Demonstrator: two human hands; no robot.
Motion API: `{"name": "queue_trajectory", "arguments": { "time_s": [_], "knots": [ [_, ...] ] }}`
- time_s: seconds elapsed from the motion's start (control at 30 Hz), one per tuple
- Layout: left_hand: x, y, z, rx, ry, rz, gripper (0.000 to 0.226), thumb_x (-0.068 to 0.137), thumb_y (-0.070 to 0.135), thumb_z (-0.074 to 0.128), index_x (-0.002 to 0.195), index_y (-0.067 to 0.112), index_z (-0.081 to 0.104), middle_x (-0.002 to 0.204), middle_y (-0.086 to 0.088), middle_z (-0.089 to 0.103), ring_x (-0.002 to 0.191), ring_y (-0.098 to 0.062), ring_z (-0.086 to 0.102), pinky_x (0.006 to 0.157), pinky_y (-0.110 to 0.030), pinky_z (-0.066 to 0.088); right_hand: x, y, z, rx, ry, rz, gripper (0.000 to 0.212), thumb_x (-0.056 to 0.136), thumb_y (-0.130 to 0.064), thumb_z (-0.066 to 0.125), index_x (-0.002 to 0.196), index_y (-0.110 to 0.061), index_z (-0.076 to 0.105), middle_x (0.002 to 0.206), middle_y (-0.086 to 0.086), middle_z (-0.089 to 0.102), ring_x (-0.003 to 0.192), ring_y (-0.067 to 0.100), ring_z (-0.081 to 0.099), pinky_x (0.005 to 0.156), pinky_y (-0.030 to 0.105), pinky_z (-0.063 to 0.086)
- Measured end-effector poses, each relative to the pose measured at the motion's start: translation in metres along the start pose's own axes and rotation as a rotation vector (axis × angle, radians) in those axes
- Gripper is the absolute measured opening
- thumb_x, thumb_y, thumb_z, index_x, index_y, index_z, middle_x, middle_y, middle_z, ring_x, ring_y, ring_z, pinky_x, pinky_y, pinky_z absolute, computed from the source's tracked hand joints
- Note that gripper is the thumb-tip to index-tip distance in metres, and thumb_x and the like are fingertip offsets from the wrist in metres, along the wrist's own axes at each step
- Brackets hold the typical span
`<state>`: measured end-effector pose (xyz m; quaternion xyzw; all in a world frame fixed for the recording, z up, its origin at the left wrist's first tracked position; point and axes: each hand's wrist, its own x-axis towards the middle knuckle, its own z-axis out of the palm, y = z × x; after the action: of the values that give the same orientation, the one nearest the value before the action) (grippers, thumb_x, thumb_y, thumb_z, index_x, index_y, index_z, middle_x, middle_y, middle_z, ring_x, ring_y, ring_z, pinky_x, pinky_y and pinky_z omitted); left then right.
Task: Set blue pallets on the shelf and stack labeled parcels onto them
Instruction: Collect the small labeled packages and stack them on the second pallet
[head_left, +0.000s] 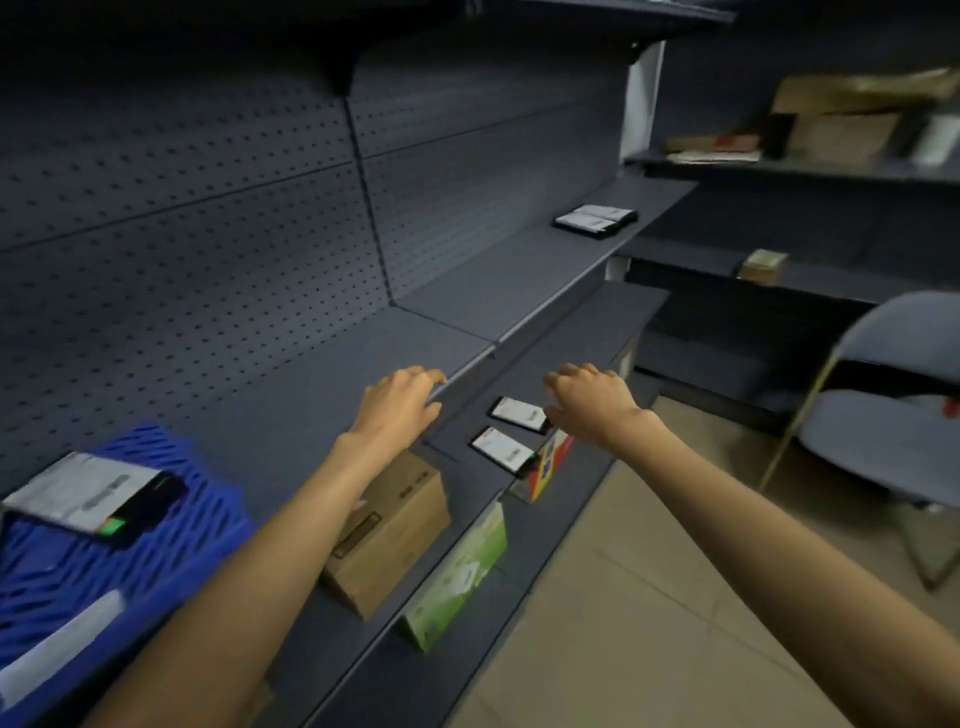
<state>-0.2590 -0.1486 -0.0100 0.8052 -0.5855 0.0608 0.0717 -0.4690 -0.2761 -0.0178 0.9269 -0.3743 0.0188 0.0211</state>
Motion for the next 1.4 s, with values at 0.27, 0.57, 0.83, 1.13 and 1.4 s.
{"name": "queue_trajectory", "arguments": {
  "time_s": [0.27, 0.57, 0.83, 1.13, 1.4],
  "knots": [
    [0.106, 0.152, 0.027, -0.018, 0.004, 0.124, 0.037, 0.095, 0.028, 0.059, 0.131, 0.023, 0.055, 0.129, -0.003, 0.06, 0.118, -0.028, 0.058, 0.087, -0.041, 0.05, -0.005, 0.171, -0.001, -0.017, -0.009, 0.124, 0.037, 0.097, -0.035, 0.046, 0.128, -0.017, 0.054, 0.126, 0.01, 0.057, 0.119, 0.033, 0.053, 0.093, 0.042, 0.043],
    [0.208, 0.308, 0.058, -0.052, 0.041, 0.21, 0.037, 0.094, 0.03, 0.062, 0.13, 0.023, 0.056, 0.126, -0.003, 0.063, 0.114, -0.025, 0.061, 0.083, -0.042, 0.051, -0.012, 0.357, 0.001, -0.064, -0.001, 0.214, 0.038, 0.098, -0.04, 0.049, 0.128, -0.019, 0.054, 0.129, 0.007, 0.056, 0.121, 0.03, 0.052, 0.092, 0.04, 0.042],
    [0.294, 0.368, 0.081, -0.055, 0.04, 0.236, 0.036, 0.093, 0.029, 0.063, 0.128, 0.023, 0.057, 0.125, -0.003, 0.063, 0.112, -0.025, 0.062, 0.083, -0.043, 0.052, 0.028, 0.442, 0.021, -0.061, -0.018, 0.222, 0.038, 0.097, -0.039, 0.049, 0.128, -0.017, 0.053, 0.129, 0.008, 0.057, 0.12, 0.031, 0.052, 0.093, 0.041, 0.043],
    [0.454, 0.408, 0.11, -0.083, 0.05, 0.238, 0.038, 0.094, 0.03, 0.062, 0.13, 0.022, 0.057, 0.126, -0.004, 0.063, 0.113, -0.026, 0.061, 0.083, -0.043, 0.051, 0.146, 0.537, 0.025, -0.073, -0.012, 0.194, 0.039, 0.097, -0.035, 0.05, 0.132, -0.018, 0.051, 0.13, 0.008, 0.056, 0.119, 0.03, 0.053, 0.092, 0.041, 0.043],
    [0.586, 0.415, 0.133, -0.08, 0.077, 0.167, 0.036, 0.094, 0.03, 0.06, 0.129, 0.021, 0.057, 0.125, -0.004, 0.061, 0.114, -0.026, 0.059, 0.081, -0.043, 0.051, 0.275, 0.611, 0.024, -0.106, -0.046, 0.15, 0.044, 0.096, -0.032, 0.05, 0.137, -0.018, 0.047, 0.131, 0.009, 0.056, 0.121, 0.031, 0.052, 0.093, 0.041, 0.042]
  ]
}}
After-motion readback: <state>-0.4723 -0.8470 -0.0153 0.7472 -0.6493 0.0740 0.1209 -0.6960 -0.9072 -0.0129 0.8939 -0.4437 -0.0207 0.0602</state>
